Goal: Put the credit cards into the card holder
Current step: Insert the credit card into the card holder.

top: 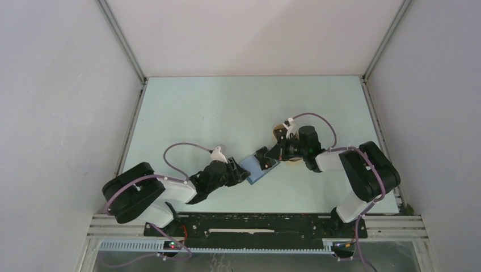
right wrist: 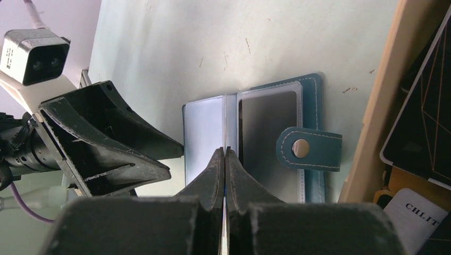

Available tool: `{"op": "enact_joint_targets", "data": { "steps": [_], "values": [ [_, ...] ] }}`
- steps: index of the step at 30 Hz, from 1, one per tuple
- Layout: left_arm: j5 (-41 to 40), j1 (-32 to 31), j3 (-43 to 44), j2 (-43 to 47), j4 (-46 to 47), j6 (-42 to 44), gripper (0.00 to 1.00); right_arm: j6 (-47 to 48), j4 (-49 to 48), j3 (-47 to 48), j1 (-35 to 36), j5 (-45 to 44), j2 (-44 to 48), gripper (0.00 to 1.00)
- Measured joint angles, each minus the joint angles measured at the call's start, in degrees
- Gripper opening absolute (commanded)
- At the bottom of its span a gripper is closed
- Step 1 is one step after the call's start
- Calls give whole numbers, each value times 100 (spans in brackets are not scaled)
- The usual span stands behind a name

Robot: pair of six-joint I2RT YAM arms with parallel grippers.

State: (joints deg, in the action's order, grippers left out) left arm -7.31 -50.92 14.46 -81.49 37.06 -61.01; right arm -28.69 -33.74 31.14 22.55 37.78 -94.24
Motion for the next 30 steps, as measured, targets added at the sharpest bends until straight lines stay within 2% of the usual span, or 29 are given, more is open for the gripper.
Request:
{"op": "enact_joint_targets", "data": {
  "steps": [7, 21, 30],
  "values": [
    [-7, 85, 343, -164, -372, 2, 47, -192, -4, 0, 55, 28, -94, 0],
    [-317, 203, 1300, -184, -2140, 313, 47, -531, 321, 0, 304, -505, 13, 0],
    [-326, 234, 1580, -389, -2341, 470, 45, -531, 800, 0, 411, -905, 291, 0]
  ]
}}
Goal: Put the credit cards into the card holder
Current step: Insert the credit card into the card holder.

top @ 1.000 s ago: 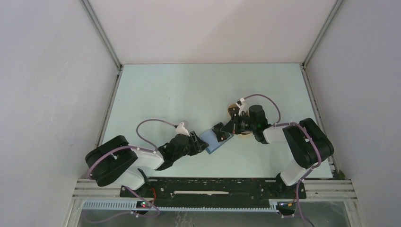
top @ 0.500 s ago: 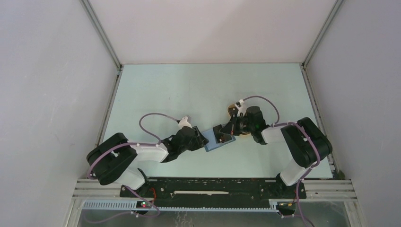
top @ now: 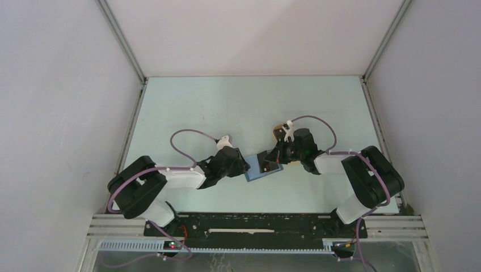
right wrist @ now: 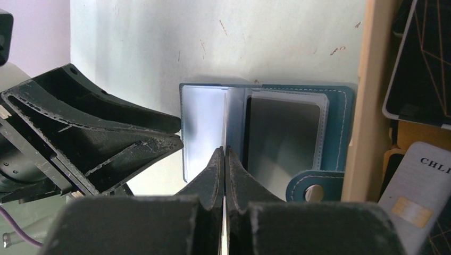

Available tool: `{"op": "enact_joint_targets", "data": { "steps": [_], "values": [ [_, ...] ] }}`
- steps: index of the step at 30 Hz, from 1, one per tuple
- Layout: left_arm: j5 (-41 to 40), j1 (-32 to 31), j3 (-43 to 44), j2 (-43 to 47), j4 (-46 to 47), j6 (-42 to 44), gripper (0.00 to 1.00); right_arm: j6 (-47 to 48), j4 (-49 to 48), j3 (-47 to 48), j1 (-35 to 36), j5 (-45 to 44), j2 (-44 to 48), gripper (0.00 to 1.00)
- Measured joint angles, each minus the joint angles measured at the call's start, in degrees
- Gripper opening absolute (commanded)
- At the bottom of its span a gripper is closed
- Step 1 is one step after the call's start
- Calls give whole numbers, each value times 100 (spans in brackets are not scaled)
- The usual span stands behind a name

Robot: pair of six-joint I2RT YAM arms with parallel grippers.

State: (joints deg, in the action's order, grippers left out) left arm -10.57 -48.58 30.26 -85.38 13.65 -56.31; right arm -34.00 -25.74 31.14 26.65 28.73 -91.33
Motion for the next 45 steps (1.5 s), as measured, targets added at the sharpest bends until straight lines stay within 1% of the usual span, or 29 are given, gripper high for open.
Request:
{"op": "enact_joint_targets", "data": {
  "steps": [9, 15, 19, 25, 26, 31, 39, 43, 45],
  "values": [
    [2, 2, 28, -46, 15, 87, 45, -59, 317, 55, 153, -225, 48, 0],
    [2, 2, 35, -66, 39, 111, 44, -192, 492, 146, 157, -251, -26, 6],
    [4, 2, 55, -85, 33, 142, 41, -243, 522, 227, 170, -208, -144, 8],
    [28, 26, 59, -120, 50, 201, 39, -243, 562, 385, 308, -168, -308, 15],
    [33, 28, 61, -127, 63, 223, 38, -238, 581, 413, 337, -166, -330, 16],
    [35, 28, 61, -136, 85, 238, 39, -133, 772, 509, 387, -166, -382, 30],
    [42, 28, 61, -136, 98, 240, 38, 516, 1504, 892, 417, -214, -350, 50],
    [46, 28, 61, -136, 103, 243, 38, 876, 1843, 1084, 551, -393, -275, 59],
    [48, 28, 61, -136, 103, 245, 38, 1071, 2035, 1209, 660, -529, -275, 60]
  ]
}}
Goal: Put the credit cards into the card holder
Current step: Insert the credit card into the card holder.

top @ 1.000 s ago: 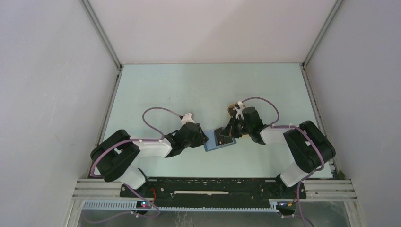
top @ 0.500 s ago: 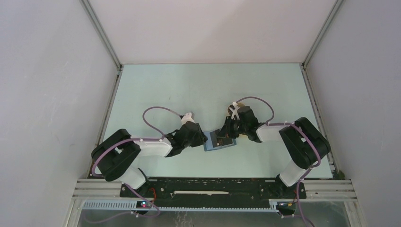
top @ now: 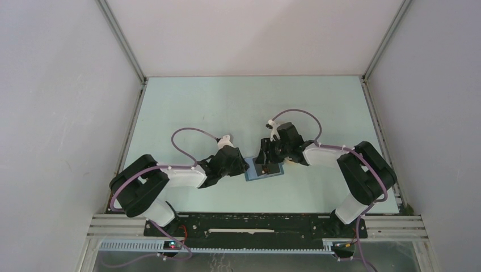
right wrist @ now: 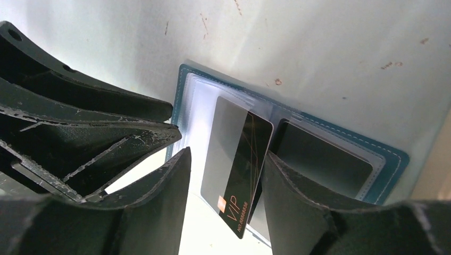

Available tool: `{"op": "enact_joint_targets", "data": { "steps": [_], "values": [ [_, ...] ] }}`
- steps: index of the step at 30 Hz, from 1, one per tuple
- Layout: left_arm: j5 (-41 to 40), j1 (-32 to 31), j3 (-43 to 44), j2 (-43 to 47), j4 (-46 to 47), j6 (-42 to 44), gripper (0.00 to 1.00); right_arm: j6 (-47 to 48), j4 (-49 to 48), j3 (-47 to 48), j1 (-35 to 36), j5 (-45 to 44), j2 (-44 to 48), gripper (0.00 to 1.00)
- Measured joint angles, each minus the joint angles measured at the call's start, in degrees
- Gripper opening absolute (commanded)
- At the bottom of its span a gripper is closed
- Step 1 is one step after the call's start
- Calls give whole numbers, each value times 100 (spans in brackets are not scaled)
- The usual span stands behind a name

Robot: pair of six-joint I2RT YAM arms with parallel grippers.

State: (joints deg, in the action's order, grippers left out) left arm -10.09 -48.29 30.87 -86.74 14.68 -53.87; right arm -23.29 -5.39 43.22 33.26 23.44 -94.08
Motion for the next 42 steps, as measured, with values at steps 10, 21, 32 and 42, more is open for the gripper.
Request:
{"op": "enact_joint_targets", "data": {
  "steps": [10, 21, 32, 42],
  "values": [
    [46, 0, 0, 0, 17, 46, 37, 654, 745, 407, 426, -590, -13, 68],
    [131, 11, -46, 4, 83, 190, 33, 1134, 1327, 846, 848, -914, -208, 74],
    [234, 76, -293, 92, 407, 273, 27, 1250, 1635, 1045, 925, -704, -332, 74],
    [339, 140, -448, 96, 717, 291, 27, 1261, 1740, 1134, 833, -179, -365, 74]
  ]
}}
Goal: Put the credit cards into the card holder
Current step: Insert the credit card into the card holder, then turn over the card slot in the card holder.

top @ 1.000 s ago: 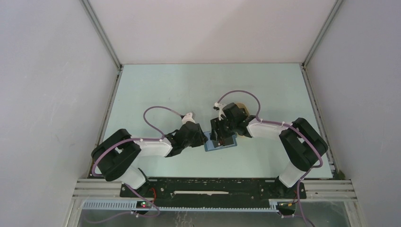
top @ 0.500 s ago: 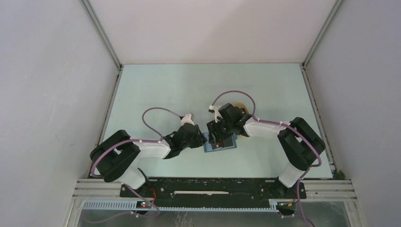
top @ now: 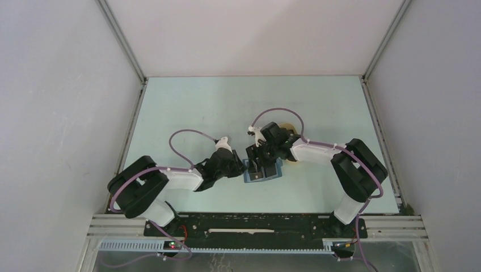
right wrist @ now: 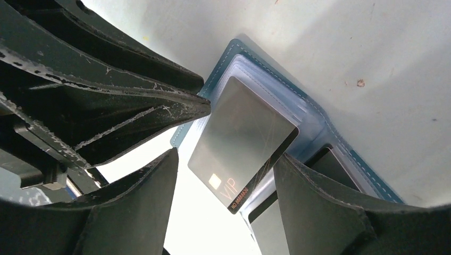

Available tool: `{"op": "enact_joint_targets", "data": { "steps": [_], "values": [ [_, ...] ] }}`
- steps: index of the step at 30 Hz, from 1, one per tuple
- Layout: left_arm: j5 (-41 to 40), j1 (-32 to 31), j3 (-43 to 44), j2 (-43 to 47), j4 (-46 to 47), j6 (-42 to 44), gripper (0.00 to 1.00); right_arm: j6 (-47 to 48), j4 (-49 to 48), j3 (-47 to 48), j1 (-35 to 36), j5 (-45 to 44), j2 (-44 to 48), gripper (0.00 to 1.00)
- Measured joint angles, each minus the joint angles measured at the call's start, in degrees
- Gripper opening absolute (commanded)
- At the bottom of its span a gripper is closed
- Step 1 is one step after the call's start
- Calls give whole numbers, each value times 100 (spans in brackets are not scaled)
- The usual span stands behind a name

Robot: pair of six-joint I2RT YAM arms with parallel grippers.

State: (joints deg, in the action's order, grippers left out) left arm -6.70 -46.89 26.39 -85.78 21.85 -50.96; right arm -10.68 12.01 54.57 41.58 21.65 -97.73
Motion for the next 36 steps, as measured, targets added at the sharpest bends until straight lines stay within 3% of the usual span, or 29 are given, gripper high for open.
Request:
{"op": "enact_joint_targets", "data": {
  "steps": [11, 28, 31, 34, 36],
  "values": [
    [240, 0, -190, 37, 328, -2, 27, 686, 378, 240, -57, -9, -96, 75],
    [761, 0, -634, 542, 1300, 116, 28, 2610, 1803, 1075, -481, 887, -367, 75],
    [846, 0, -715, 715, 1445, 173, 29, 2927, 2028, 1121, -479, 859, -365, 67],
    [911, 0, -887, 870, 1648, 214, 30, 3270, 2194, 1126, -479, 807, -247, 49],
    [986, 0, -1019, 994, 1751, 260, 30, 3401, 2267, 1126, -481, 765, -96, 30]
  ]
}}
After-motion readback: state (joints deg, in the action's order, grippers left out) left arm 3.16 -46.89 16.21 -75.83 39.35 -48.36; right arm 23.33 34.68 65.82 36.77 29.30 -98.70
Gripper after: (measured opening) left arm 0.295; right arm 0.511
